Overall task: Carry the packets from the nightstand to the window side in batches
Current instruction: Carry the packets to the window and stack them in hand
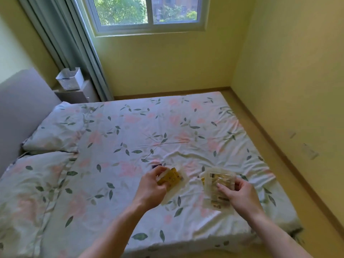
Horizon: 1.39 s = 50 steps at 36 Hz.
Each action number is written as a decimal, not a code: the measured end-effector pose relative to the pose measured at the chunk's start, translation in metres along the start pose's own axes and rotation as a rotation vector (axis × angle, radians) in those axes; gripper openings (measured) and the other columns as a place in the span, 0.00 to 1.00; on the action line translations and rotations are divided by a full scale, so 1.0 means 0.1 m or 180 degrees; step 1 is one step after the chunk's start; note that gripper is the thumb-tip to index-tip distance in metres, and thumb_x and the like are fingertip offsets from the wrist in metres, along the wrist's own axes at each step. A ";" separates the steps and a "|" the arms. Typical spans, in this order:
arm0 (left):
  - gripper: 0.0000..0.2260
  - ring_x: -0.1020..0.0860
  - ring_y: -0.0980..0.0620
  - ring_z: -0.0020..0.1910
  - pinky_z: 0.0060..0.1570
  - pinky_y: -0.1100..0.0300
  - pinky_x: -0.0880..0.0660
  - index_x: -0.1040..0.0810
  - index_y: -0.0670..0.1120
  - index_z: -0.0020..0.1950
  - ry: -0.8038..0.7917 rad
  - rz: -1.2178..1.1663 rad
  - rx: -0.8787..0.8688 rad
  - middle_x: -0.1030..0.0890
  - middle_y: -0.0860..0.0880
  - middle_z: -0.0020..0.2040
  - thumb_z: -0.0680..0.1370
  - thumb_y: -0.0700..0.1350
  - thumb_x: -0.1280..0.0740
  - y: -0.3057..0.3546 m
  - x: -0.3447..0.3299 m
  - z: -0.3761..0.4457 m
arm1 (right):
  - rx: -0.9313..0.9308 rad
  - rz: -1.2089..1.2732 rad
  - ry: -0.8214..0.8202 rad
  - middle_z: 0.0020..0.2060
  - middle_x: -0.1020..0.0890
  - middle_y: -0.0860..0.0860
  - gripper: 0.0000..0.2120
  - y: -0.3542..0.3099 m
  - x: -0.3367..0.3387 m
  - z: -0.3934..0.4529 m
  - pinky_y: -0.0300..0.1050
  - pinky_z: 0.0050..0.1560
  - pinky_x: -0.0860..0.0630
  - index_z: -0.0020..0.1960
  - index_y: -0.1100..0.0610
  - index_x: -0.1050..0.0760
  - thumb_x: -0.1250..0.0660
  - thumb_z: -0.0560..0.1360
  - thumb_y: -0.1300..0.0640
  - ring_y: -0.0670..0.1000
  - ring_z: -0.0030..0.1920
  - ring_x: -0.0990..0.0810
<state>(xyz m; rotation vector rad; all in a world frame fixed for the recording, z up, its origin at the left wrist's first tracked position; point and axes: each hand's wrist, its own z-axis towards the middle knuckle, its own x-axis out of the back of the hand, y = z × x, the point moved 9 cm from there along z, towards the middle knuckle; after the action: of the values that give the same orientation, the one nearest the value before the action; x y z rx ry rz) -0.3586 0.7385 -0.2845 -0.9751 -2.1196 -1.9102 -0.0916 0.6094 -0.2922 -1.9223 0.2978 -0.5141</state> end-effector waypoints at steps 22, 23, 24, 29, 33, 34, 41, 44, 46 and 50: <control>0.15 0.18 0.61 0.44 0.36 0.71 0.23 0.19 0.53 0.57 0.0724 -0.0543 0.0125 0.18 0.55 0.51 0.75 0.36 0.26 1.67 -2.16 0.23 | 0.0510 -0.0021 -0.0565 0.44 0.12 0.51 0.07 -0.36 2.92 1.38 0.54 0.47 0.15 0.52 0.56 0.15 0.24 0.74 0.61 0.52 0.47 0.12; 0.15 0.18 0.59 0.45 0.36 0.71 0.23 0.19 0.53 0.56 0.0705 -0.0570 0.0111 0.18 0.55 0.51 0.75 0.37 0.26 1.78 -2.32 0.37 | 0.0520 -0.0036 -0.0541 0.44 0.12 0.51 0.07 -0.38 3.09 1.51 0.53 0.46 0.15 0.52 0.57 0.15 0.24 0.74 0.61 0.52 0.47 0.12; 0.14 0.18 0.57 0.46 0.36 0.70 0.23 0.19 0.54 0.56 0.0675 -0.0573 0.0110 0.17 0.55 0.51 0.76 0.38 0.26 1.88 -2.49 0.52 | 0.0509 -0.0056 -0.0509 0.44 0.12 0.51 0.07 -0.40 3.28 1.63 0.53 0.46 0.15 0.52 0.57 0.15 0.24 0.74 0.61 0.52 0.47 0.12; 0.15 0.18 0.54 0.47 0.35 0.65 0.21 0.19 0.56 0.56 0.0467 -0.0499 0.0024 0.18 0.55 0.53 0.75 0.38 0.27 2.57 -3.34 1.28 | 0.0533 -0.0166 -0.0388 0.45 0.12 0.50 0.09 -0.56 4.23 2.22 0.46 0.43 0.15 0.54 0.56 0.16 0.24 0.73 0.60 0.49 0.45 0.13; 0.17 0.18 0.57 0.48 0.48 0.54 0.17 0.20 0.59 0.55 0.0369 -0.0449 -0.0088 0.18 0.59 0.52 0.74 0.37 0.27 3.13 -3.87 1.74 | 0.0539 -0.0106 -0.0238 0.44 0.12 0.51 0.09 -0.69 4.84 2.71 0.41 0.39 0.16 0.53 0.58 0.16 0.23 0.73 0.61 0.48 0.44 0.13; 0.17 0.18 0.57 0.47 0.47 0.52 0.17 0.20 0.59 0.55 0.0398 -0.0444 -0.0106 0.18 0.59 0.51 0.74 0.37 0.26 3.24 -3.97 1.86 | 0.0530 -0.0130 -0.0255 0.44 0.12 0.50 0.09 -0.72 4.95 2.85 0.43 0.41 0.16 0.53 0.56 0.16 0.23 0.73 0.60 0.48 0.44 0.13; 0.18 0.17 0.57 0.42 0.45 0.52 0.17 0.20 0.62 0.51 0.0703 -0.0416 -0.0150 0.17 0.63 0.44 0.74 0.37 0.27 3.88 -4.59 2.53 | 0.0515 -0.0053 -0.0507 0.45 0.12 0.52 0.08 -0.90 5.54 4.00 0.58 0.50 0.15 0.53 0.57 0.15 0.24 0.74 0.60 0.53 0.46 0.12; 0.18 0.19 0.60 0.44 0.46 0.60 0.20 0.22 0.63 0.50 0.0937 -0.0321 -0.0114 0.18 0.62 0.45 0.75 0.38 0.28 4.14 -4.83 2.76 | 0.0569 -0.0109 -0.0707 0.45 0.12 0.51 0.08 -1.00 5.73 4.51 0.57 0.49 0.15 0.53 0.55 0.15 0.23 0.73 0.59 0.52 0.47 0.12; 0.17 0.20 0.62 0.45 0.43 0.69 0.24 0.23 0.62 0.52 0.1120 -0.0283 -0.0070 0.18 0.61 0.47 0.75 0.38 0.28 4.30 -5.01 2.92 | 0.0579 -0.0134 -0.0799 0.45 0.12 0.50 0.09 -1.05 5.90 4.83 0.55 0.48 0.15 0.53 0.54 0.15 0.23 0.73 0.58 0.51 0.46 0.12; 0.17 0.20 0.60 0.47 0.39 0.71 0.27 0.22 0.58 0.55 0.1362 -0.0340 0.0114 0.18 0.60 0.49 0.75 0.37 0.28 4.57 -5.37 3.21 | 0.0536 -0.0010 -0.0997 0.44 0.12 0.52 0.08 -1.18 6.25 5.28 0.49 0.41 0.15 0.52 0.57 0.16 0.23 0.73 0.61 0.52 0.45 0.12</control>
<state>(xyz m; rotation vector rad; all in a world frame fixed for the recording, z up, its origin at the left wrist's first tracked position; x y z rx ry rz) 0.4086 0.8319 -0.2258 -0.4021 -1.9735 -1.9080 0.7072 0.8135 -0.2261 -1.8060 0.0469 -0.2261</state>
